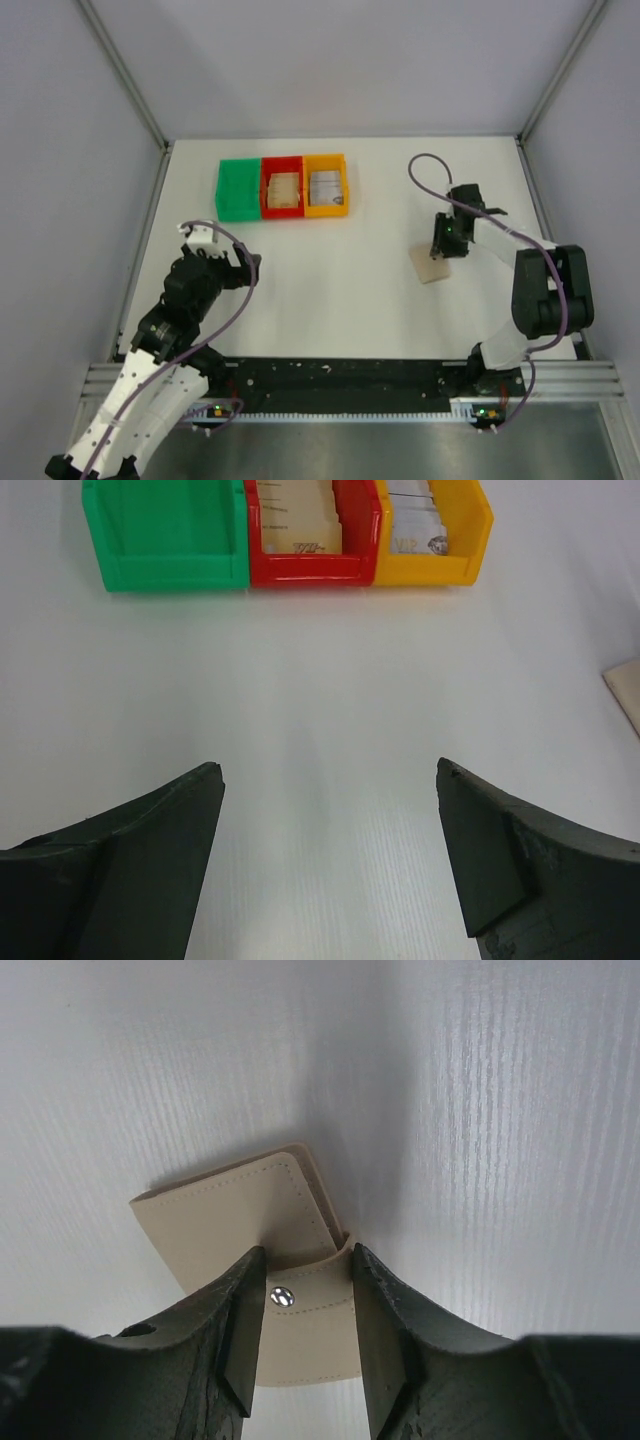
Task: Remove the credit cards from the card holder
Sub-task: Open the card holder at the center of the board.
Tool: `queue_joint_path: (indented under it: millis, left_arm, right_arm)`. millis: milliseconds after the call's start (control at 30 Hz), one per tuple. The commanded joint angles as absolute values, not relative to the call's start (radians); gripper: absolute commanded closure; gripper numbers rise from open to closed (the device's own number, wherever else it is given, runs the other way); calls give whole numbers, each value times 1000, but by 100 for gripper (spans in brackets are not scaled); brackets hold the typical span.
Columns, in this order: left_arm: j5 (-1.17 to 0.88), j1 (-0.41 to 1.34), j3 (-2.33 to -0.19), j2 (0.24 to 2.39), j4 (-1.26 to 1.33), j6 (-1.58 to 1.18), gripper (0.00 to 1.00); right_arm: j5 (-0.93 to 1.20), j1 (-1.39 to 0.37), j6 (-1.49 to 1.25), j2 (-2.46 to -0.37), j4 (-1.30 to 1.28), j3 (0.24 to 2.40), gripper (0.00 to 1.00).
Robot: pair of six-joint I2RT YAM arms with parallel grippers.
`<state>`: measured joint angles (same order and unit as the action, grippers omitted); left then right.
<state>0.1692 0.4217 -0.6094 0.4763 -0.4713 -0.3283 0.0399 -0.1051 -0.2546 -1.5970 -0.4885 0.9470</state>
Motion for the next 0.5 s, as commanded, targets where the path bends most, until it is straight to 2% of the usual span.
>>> queue_joint_path:
  millis: [0, 233, 467]
  left_arm:
    - [124, 425, -614, 497, -434, -345, 10]
    - [23, 426, -607, 541, -413, -434, 11]
    - [-110, 456, -563, 650, -321, -600, 12]
  right_arm:
    - [98, -144, -307, -1556, -474, 884, 62]
    - [-33, -363, -536, -1433, -502, 779, 65]
    - [-204, -623, -801, -1384, -532, 816, 62]
